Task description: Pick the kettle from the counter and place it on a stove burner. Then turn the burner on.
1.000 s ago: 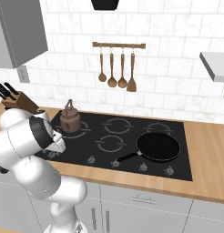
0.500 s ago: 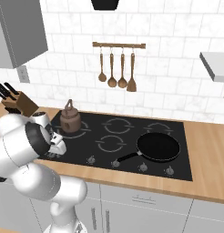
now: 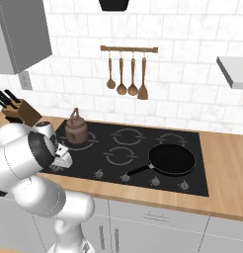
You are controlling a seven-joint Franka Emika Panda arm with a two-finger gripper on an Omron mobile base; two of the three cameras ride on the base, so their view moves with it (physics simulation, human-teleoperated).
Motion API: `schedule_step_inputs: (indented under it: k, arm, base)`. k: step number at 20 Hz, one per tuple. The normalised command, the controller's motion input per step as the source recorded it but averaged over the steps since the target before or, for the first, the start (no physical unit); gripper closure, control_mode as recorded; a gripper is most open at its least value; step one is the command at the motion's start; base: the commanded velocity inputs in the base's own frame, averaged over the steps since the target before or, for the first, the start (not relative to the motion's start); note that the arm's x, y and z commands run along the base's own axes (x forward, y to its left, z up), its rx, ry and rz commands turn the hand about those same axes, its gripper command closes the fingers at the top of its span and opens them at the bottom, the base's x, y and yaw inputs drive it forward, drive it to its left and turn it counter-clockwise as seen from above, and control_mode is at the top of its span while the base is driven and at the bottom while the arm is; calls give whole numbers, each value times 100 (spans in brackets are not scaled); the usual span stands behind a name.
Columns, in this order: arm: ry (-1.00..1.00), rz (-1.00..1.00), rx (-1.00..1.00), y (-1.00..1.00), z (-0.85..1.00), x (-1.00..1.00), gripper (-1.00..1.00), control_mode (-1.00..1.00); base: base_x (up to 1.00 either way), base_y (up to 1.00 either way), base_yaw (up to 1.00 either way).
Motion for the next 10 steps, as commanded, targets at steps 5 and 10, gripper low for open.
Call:
schedule_step_inputs:
  k: [5, 10]
  arm:
    - [0, 0, 0, 0, 0, 0, 100, -100]
    - [-2, 16, -2, 0, 0, 0, 100, -100]
  base:
    - [0, 0, 0]
    - [0, 0, 0]
